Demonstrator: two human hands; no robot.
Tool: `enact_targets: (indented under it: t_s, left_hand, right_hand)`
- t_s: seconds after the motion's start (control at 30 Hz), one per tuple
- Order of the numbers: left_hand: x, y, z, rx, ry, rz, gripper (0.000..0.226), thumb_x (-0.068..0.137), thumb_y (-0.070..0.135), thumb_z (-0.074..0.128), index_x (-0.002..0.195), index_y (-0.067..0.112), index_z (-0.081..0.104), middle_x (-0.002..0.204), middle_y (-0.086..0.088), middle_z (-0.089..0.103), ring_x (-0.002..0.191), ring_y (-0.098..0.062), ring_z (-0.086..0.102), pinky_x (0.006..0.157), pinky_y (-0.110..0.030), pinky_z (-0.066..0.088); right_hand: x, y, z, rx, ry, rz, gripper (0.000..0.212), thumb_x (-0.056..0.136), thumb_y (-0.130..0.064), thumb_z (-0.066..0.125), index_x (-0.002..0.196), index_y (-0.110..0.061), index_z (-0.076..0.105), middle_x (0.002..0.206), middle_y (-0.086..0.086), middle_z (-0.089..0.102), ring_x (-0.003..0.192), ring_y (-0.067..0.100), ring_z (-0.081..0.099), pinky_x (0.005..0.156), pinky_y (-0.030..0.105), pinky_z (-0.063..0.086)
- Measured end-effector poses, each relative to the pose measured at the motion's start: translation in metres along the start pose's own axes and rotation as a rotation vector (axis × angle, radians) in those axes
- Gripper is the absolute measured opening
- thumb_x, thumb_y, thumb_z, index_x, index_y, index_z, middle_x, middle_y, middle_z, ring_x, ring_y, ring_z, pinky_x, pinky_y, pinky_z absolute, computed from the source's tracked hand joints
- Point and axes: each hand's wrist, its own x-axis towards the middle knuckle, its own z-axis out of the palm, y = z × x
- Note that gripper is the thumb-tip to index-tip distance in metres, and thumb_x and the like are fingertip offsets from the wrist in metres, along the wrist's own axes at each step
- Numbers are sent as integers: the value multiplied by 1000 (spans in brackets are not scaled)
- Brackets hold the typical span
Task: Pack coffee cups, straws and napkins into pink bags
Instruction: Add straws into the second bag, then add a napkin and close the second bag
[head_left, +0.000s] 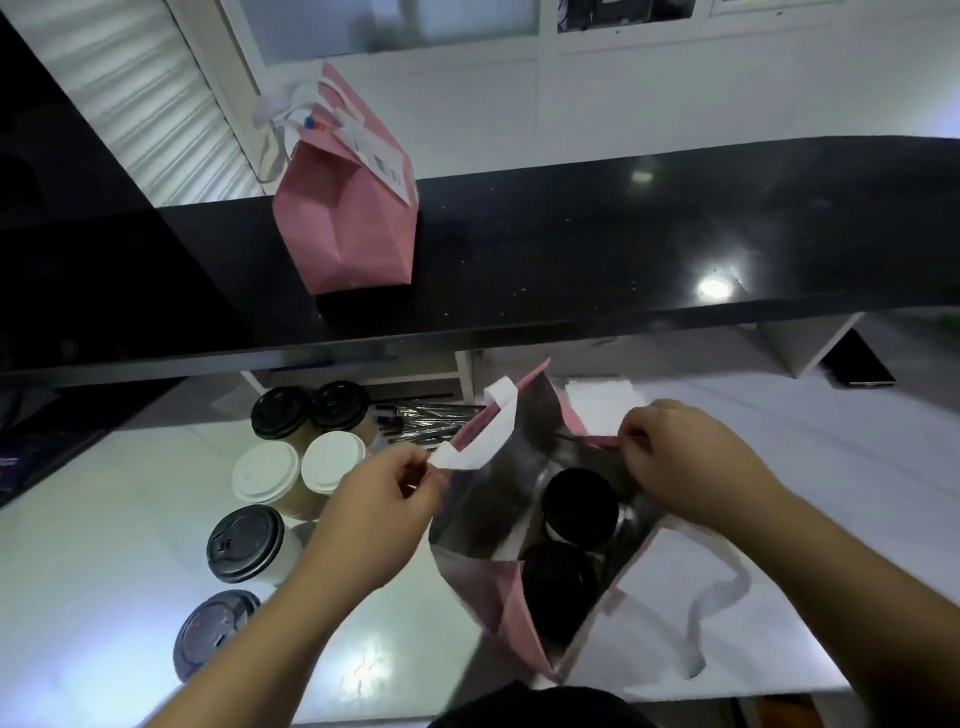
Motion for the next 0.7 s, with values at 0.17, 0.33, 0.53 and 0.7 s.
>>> enact_targets:
  t_s: [0.17, 0.33, 0.53, 0.7]
  left_hand:
    - [37, 5, 2, -204, -9, -5, 24, 96, 23, 69, 75, 32, 75, 74, 10, 73, 69, -5, 65, 61, -28, 49]
    - [58, 7, 6, -392, -60, -61, 18, 96, 20, 69, 86, 28, 82, 86, 7, 78, 89, -18, 73, 69, -25, 51]
    - [63, -5, 18, -563, -167, -146, 7, 94, 30, 74, 97, 28, 80, 95, -2, 79, 95, -28, 74, 71, -31, 51]
    - [62, -8, 17, -528, -247, -98, 10, 97, 33, 68, 96, 30, 77, 98, -1, 78, 99, -29, 73, 85, -44, 56]
  right_hand:
    - [-27, -3, 1, 111, -136, 26, 22, 100, -32, 54, 84, -30, 68, 81, -8, 65, 75, 15, 59, 63, 29, 45]
    - [-50, -9, 8, 165, -181, 56, 22, 99, -33, 51, 82, -30, 66, 81, -6, 67, 71, 10, 62, 62, 28, 52]
    - [-47, -2, -6, 323, -335, 122, 32, 101, -38, 47, 85, -25, 71, 82, -9, 71, 75, 10, 67, 70, 34, 56]
    - [23, 47, 14, 405, -232, 333, 27, 102, -19, 48, 93, -18, 73, 90, -1, 73, 80, 18, 68, 79, 41, 62]
